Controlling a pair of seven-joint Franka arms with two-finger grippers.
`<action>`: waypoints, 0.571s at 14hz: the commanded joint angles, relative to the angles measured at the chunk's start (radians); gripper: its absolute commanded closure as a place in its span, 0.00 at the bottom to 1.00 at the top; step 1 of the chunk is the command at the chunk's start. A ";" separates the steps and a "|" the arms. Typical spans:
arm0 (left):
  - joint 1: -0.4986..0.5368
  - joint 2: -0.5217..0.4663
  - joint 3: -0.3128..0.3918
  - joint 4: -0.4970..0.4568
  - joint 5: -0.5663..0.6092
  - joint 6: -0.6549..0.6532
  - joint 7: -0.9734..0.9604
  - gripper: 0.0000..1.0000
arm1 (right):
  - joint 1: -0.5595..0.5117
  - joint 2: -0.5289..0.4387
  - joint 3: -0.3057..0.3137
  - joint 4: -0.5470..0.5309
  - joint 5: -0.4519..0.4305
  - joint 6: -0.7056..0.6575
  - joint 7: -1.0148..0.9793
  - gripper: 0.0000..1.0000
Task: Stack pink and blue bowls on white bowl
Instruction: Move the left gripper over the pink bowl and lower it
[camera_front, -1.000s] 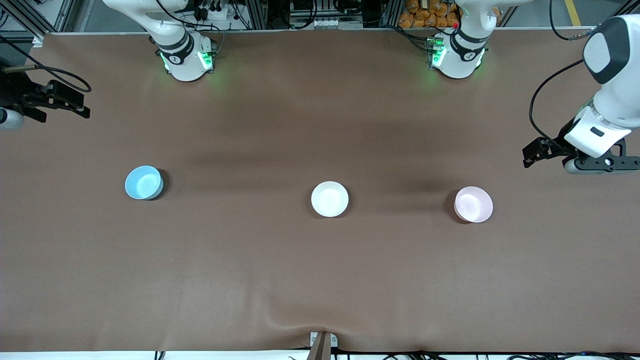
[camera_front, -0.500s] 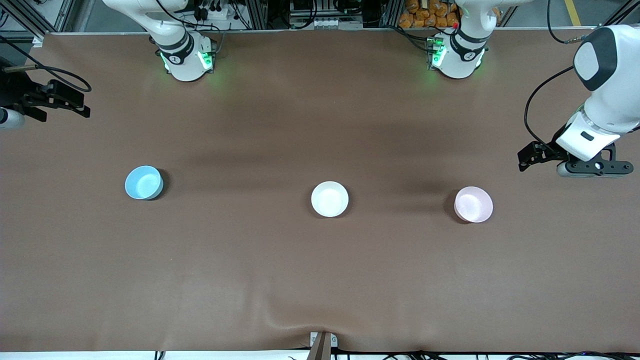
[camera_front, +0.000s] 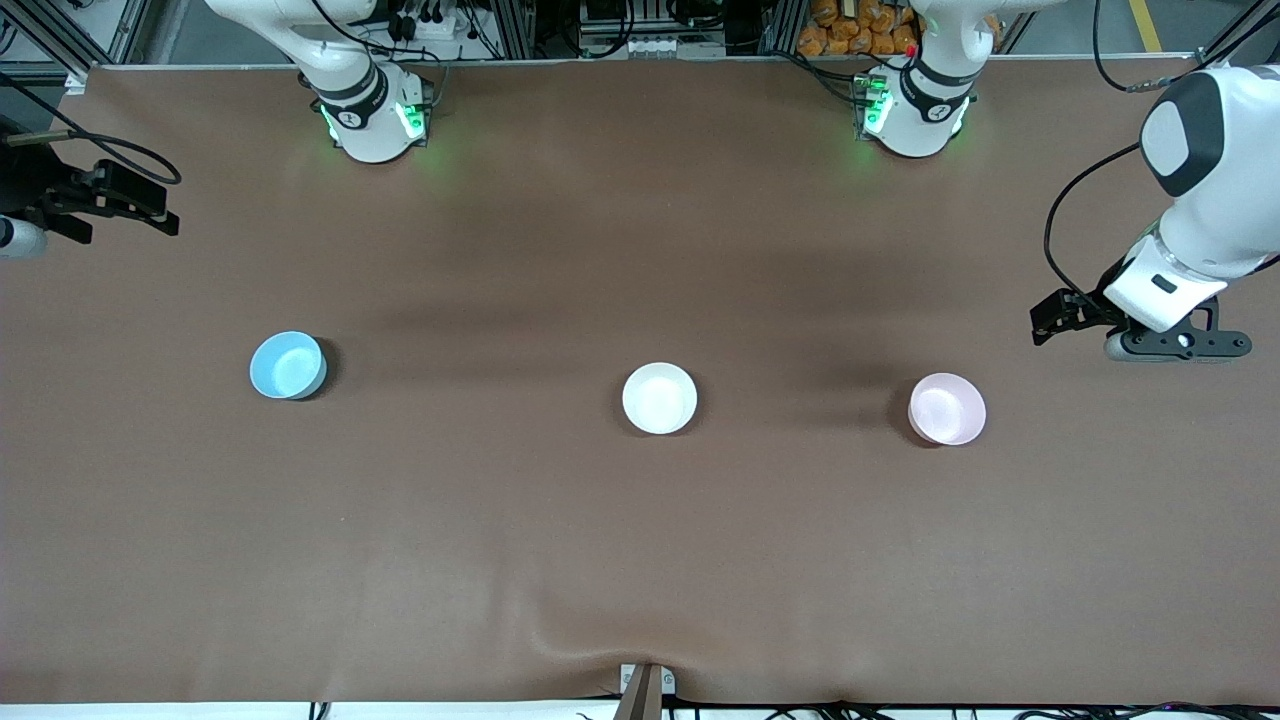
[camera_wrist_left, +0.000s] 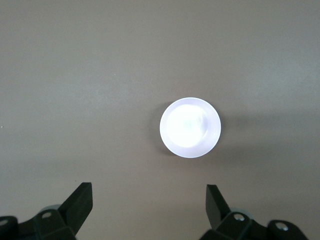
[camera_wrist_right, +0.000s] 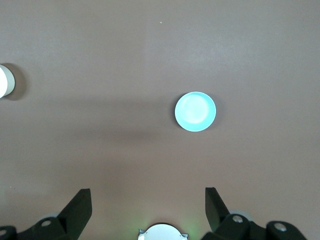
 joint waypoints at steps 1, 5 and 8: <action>0.013 0.000 -0.003 -0.028 -0.015 0.050 0.034 0.00 | -0.008 0.007 0.004 0.017 -0.007 -0.014 -0.009 0.00; 0.039 0.003 -0.003 -0.077 -0.014 0.111 0.072 0.00 | -0.008 0.007 0.004 0.016 -0.009 -0.014 -0.010 0.00; 0.066 0.021 -0.005 -0.084 -0.015 0.129 0.118 0.00 | -0.008 0.007 0.004 0.016 -0.009 -0.020 -0.010 0.00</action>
